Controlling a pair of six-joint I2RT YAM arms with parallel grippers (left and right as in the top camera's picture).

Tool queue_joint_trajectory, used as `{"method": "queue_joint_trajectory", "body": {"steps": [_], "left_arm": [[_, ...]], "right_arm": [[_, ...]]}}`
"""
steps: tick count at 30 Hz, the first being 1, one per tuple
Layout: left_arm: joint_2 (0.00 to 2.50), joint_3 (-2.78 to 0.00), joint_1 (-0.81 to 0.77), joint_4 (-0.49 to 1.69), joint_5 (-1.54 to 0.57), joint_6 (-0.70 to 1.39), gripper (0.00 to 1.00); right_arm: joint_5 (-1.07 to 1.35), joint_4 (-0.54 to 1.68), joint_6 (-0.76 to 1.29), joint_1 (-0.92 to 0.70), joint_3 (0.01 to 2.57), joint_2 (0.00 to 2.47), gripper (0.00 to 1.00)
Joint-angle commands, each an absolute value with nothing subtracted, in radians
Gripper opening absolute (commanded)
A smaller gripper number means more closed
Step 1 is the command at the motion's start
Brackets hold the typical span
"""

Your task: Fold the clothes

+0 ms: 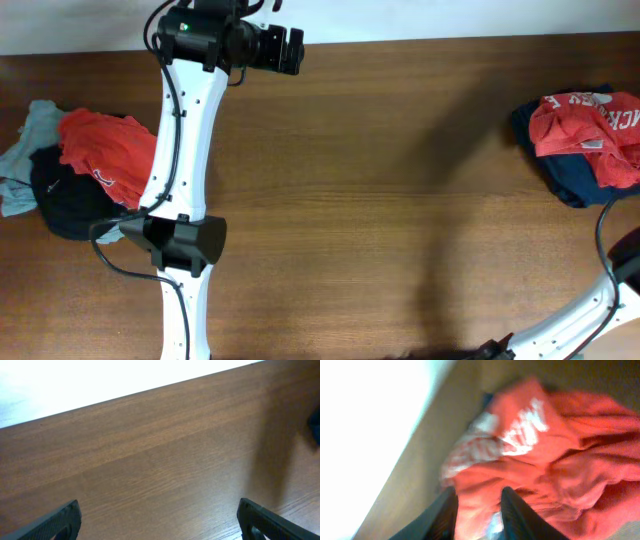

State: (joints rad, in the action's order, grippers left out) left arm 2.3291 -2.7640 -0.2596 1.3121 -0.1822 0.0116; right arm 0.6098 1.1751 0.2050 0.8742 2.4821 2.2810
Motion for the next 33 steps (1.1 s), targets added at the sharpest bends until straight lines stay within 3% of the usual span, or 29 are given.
{"method": "queue_joint_trajectory", "body": {"steps": [1,5,8,10,23,33], "left_arm": [[2.324,-2.834,-0.257,1.311,-0.175,0.004,0.99],[2.283,-2.925,-0.247,1.358,-0.175,0.004,0.99],[2.233,-2.991,-0.231,1.425,-0.175,0.004,0.99],[2.194,-3.016,-0.218,1.471,-0.175,0.004,0.99],[2.126,-3.014,-0.200,1.589,-0.183,0.004,0.99],[2.126,-3.014,-0.200,1.640,-0.182,0.004,0.99]], "right_arm": [[0.703,1.299,0.195,0.821,2.661,2.156,0.44],[0.705,1.485,0.180,0.750,2.819,2.056,0.65],[0.699,1.607,0.129,0.696,2.880,1.979,0.92],[0.652,1.699,0.123,0.651,2.894,1.914,0.99],[0.643,1.698,0.101,0.230,2.864,1.693,0.99],[0.643,1.698,0.102,0.205,2.864,1.710,0.99]]}}
